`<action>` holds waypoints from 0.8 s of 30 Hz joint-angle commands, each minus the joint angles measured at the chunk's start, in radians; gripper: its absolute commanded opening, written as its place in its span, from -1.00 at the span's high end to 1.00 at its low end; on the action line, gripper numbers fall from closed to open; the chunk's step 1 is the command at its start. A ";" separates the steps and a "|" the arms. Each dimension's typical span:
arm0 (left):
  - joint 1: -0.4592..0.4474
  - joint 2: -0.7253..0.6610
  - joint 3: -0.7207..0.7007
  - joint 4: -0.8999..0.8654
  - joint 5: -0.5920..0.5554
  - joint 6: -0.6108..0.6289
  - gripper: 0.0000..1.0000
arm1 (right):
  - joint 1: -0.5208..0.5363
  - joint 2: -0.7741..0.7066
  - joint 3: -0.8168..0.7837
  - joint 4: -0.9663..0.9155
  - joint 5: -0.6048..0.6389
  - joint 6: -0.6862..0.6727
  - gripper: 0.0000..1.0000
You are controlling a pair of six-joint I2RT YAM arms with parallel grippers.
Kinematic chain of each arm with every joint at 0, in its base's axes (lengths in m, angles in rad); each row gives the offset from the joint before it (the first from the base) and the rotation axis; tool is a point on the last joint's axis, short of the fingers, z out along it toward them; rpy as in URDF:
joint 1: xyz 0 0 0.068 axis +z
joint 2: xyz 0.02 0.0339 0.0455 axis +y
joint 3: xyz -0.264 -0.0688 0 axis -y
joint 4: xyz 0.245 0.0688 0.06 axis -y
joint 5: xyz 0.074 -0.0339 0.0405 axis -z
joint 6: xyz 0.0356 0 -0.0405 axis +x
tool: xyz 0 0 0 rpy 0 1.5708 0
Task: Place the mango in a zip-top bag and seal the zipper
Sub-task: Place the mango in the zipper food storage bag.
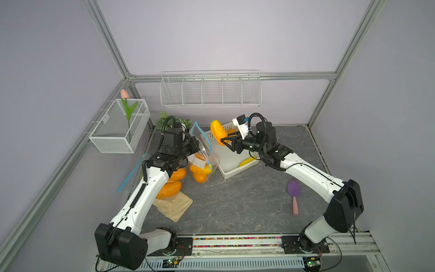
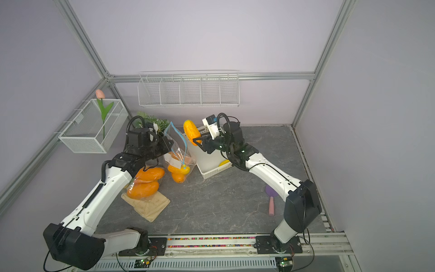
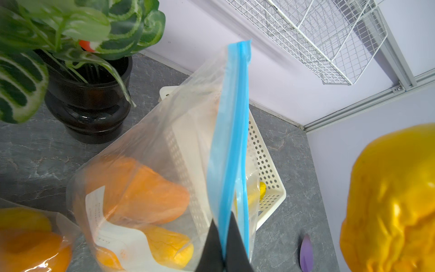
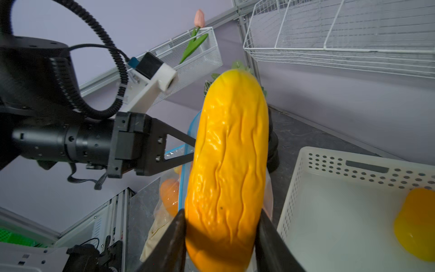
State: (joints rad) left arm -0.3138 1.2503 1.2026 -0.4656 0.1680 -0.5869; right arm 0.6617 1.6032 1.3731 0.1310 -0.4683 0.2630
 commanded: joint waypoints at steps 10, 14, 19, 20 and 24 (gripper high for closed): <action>0.007 -0.047 0.014 0.052 0.022 -0.044 1.00 | 0.078 0.236 0.193 -0.091 -0.054 0.098 0.63; 0.006 -0.069 0.008 0.041 -0.003 -0.032 1.00 | 0.104 0.316 0.322 -0.312 0.008 0.021 0.60; 0.006 -0.074 0.010 0.038 0.004 -0.026 1.00 | 0.115 0.416 0.494 -0.592 0.140 -0.058 0.58; 0.007 -0.072 0.011 0.038 0.006 -0.025 1.00 | 0.116 0.427 0.518 -0.632 0.160 -0.071 0.58; 0.006 -0.072 0.012 0.034 0.013 -0.019 1.00 | 0.115 0.460 0.615 -0.753 0.228 -0.092 0.35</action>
State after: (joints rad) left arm -0.3058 1.1923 1.2022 -0.4496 0.1745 -0.6167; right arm 0.7773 2.0533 1.9327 -0.4522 -0.3229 0.2222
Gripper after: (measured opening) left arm 0.038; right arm 0.423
